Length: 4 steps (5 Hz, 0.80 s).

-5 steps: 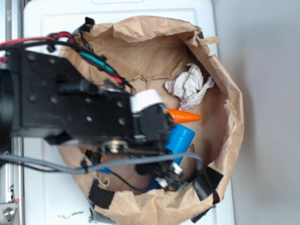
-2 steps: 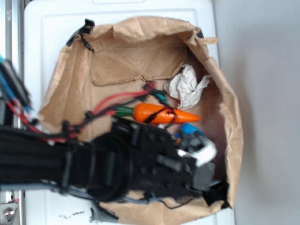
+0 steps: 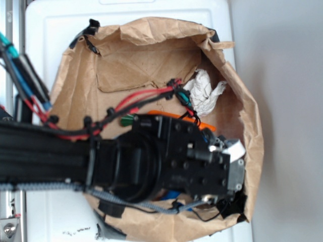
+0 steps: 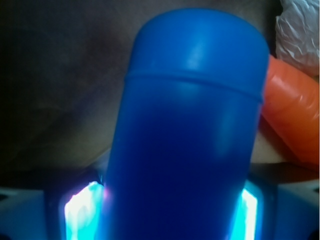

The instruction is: Grab the blue bottle.

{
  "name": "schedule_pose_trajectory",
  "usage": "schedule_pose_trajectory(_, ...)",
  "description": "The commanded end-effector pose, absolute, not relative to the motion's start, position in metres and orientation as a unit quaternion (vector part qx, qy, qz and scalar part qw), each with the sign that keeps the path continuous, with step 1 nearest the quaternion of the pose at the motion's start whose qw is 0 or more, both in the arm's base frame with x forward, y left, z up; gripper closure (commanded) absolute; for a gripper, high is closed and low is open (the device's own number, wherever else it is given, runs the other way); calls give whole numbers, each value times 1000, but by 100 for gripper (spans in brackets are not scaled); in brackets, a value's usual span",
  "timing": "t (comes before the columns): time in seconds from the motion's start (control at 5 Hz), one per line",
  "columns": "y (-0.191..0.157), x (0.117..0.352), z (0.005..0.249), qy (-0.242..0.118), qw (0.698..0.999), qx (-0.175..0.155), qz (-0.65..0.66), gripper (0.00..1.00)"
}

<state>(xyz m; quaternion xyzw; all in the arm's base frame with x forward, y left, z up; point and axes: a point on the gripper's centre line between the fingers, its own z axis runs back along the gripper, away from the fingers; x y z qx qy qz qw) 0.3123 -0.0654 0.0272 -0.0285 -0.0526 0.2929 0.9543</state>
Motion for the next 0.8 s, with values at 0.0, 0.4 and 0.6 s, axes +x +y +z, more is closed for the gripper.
schedule_pose_trajectory(0.0, -21, 308, 107, -50, 953, -62, 293, 100)
schedule_pose_trajectory(0.4, 7, 296, 147, -30, 980, 7, 195, 100)
schedule_pose_trajectory(0.6, 10, 281, 161, -52, 989, 53, 129, 100)
